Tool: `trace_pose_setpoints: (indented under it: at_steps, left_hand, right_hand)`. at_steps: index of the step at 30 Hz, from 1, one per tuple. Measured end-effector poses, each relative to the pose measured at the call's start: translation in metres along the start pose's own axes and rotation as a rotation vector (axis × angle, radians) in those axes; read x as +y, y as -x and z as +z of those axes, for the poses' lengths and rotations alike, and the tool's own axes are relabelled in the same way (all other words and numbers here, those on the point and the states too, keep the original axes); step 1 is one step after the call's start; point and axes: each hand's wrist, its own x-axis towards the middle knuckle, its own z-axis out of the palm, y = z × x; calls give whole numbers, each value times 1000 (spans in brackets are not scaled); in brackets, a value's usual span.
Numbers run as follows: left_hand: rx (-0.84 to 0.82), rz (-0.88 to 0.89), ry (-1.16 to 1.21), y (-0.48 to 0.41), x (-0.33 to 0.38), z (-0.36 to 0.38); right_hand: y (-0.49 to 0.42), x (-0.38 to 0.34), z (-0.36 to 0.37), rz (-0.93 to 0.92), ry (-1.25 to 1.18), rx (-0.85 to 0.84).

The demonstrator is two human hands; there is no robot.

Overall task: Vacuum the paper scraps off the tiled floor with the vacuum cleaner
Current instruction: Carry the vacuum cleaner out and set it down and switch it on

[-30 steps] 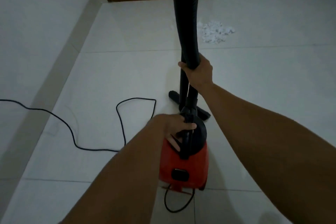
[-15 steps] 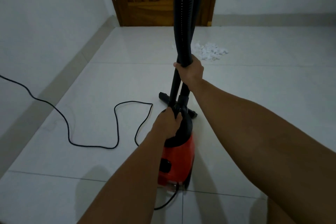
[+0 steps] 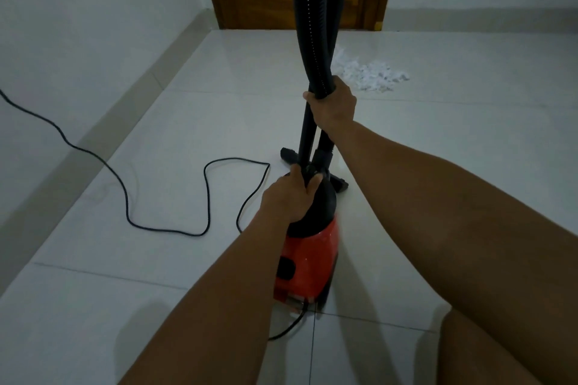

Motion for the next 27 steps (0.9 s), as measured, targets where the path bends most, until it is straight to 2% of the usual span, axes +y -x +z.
trace_pose_setpoints:
  at_steps: [3,5,6,9,11,17,27]
  left_hand:
    - [115,72,102,8,-26,-10]
    - [135,26,120,22,-52,-17]
    - [60,-29,135,30,-63,-21]
    - [-349,-192,202,49,-87,-23]
    - [-441,-184,194,56,-92,-16]
    - [-419,-151,96,55,-96,6]
    - [-455,-144,65,53,-99,0]
  right_hand:
    - [5,-3,2,-5,6,6]
    - [6,-7,2,-3,1,0]
    - [7,-8,2,0,1,-7]
    - [9,-10,1,6,12,-15]
    - [9,-11,1,8,11,-5]
    - [7,-7,0,9,0,0]
    - [9,-7,2,1,19,1]
